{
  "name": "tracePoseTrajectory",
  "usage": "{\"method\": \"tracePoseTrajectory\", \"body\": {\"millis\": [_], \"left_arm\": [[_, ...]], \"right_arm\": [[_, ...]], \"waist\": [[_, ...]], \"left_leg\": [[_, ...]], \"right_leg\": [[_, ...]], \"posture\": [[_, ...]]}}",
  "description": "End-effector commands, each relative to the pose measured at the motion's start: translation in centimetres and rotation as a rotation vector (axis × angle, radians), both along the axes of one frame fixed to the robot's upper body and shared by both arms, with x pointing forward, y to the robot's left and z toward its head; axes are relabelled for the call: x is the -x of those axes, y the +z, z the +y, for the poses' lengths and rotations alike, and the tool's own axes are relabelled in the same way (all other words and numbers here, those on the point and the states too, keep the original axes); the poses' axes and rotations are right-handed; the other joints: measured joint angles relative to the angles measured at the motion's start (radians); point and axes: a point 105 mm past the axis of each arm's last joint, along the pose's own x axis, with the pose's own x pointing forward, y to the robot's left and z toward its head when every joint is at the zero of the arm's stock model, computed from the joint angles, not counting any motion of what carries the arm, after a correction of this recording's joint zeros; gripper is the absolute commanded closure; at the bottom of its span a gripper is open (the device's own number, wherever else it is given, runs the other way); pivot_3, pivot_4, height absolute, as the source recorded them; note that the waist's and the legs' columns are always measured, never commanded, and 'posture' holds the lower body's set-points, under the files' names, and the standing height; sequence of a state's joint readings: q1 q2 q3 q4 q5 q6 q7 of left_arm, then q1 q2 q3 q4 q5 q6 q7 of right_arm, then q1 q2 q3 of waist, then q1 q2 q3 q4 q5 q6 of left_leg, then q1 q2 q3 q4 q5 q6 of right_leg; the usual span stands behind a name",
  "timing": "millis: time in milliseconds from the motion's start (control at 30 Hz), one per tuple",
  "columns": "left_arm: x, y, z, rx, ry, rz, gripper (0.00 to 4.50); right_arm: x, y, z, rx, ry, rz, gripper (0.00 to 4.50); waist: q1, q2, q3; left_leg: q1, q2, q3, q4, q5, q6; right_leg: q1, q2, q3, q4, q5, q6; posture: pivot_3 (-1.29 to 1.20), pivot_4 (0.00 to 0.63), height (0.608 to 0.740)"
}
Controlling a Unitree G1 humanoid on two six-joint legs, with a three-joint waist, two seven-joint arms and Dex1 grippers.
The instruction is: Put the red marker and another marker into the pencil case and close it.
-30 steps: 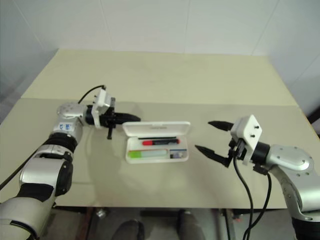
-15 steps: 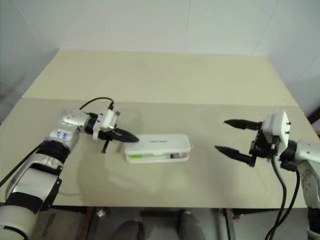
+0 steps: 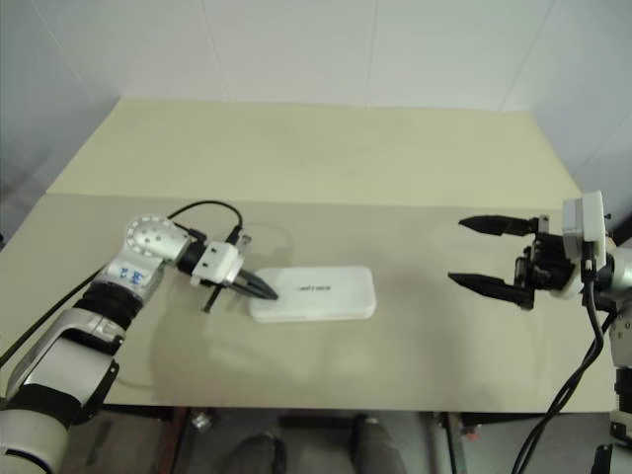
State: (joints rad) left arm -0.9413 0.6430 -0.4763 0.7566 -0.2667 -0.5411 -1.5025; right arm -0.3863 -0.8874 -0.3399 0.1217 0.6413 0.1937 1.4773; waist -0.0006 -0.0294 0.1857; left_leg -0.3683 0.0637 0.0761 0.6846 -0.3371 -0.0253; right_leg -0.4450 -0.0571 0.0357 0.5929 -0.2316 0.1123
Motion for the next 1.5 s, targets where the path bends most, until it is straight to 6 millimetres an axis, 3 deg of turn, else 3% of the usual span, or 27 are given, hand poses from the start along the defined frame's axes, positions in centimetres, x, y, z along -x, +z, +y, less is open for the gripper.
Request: {"method": "tracePoseTrajectory", "body": {"millis": [33,367,700,867,967,1067,1133,1233,1433,1500], "left_arm": [[1.4,-1.5,0.7,-0.171,-0.124,0.028,4.47],[1.9,-1.9,-0.1,-0.209,-0.185,0.053,4.47],[0.1,2.1,-1.2,0.236,-0.023,0.039,4.47],[0.7,3.4,-0.7,0.402,0.001,0.039,4.47],[0.2,4.7,0.2,0.535,0.099,0.045,4.47],[1.0,5.3,1.3,0.606,0.093,0.05,3.86],[1.6,5.7,1.6,0.648,0.087,0.06,3.21],[3.1,5.4,3.9,0.676,0.078,0.107,2.14],[3.7,4.7,6.9,0.579,0.165,0.133,0.14],[3.6,4.7,7.7,0.556,0.195,0.129,0.03]], "right_arm": [[0.2,0.8,0.2,0.031,0.024,-0.049,0.0],[-0.2,0.4,1.0,0.032,0.037,-0.055,0.0],[-0.2,0.0,1.8,0.036,0.069,-0.044,0.0],[-0.5,0.0,2.0,0.035,0.078,-0.04,0.0],[-0.4,0.0,2.4,0.038,0.089,-0.034,0.0],[-0.3,0.0,2.7,0.039,0.096,-0.034,0.0],[-0.1,0.2,2.6,0.038,0.096,-0.035,0.0],[0.0,0.3,3.0,0.038,0.094,-0.04,0.0],[0.0,0.2,2.7,0.04,0.076,-0.045,0.0],[0.1,0.2,2.8,0.044,0.075,-0.047,0.0]], "waist": [[0.0,0.0,0.0],[0.0,0.002,-0.001],[-0.001,0.003,-0.001],[-0.003,0.003,-0.001],[-0.001,0.003,-0.001],[-0.001,0.003,-0.001],[-0.001,0.003,-0.001],[-0.003,0.003,-0.001],[-0.003,0.003,-0.001],[0.0,0.003,-0.001]], "left_leg": [[0.0,0.0,0.0,0.0,0.0,0.0],[0.003,0.0,0.002,0.001,0.0,0.0],[0.001,0.0,0.002,0.003,0.001,0.0],[0.0,0.0,0.002,0.003,0.001,0.001],[0.0,0.0,0.002,0.003,0.001,0.001],[0.0,0.0,0.002,0.003,0.001,0.001],[0.0,0.0,0.002,0.003,0.001,0.001],[0.001,0.0,0.002,0.003,0.001,0.0],[0.002,0.0,0.002,0.003,0.001,0.0],[0.002,0.0,0.002,0.003,0.001,0.0]], "right_leg": [[0.0,0.0,0.0,0.0,0.0,0.0],[0.0,0.0,0.002,0.0,0.0,0.0],[0.0,0.0,0.003,0.001,0.001,0.001],[0.0,0.0,0.002,0.003,0.001,0.002],[0.0,0.0,0.002,0.003,0.001,0.002],[0.0,0.0,0.002,0.003,0.001,0.002],[0.0,0.0,0.002,0.002,0.001,0.002],[0.0,0.0,0.002,0.003,0.001,0.002],[0.0,0.0,0.002,0.002,0.001,0.002],[0.0,0.0,0.002,0.002,0.001,0.002]], "posture": [[0.0,0.15,0.74],[0.0,0.15,0.74],[0.0,0.15,0.74],[0.0,0.15,0.74],[0.0,0.15,0.74],[0.0,0.15,0.74],[0.0,0.15,0.74],[0.0,0.15,0.74],[0.0,0.15,0.74],[0.0,0.15,0.74]]}}
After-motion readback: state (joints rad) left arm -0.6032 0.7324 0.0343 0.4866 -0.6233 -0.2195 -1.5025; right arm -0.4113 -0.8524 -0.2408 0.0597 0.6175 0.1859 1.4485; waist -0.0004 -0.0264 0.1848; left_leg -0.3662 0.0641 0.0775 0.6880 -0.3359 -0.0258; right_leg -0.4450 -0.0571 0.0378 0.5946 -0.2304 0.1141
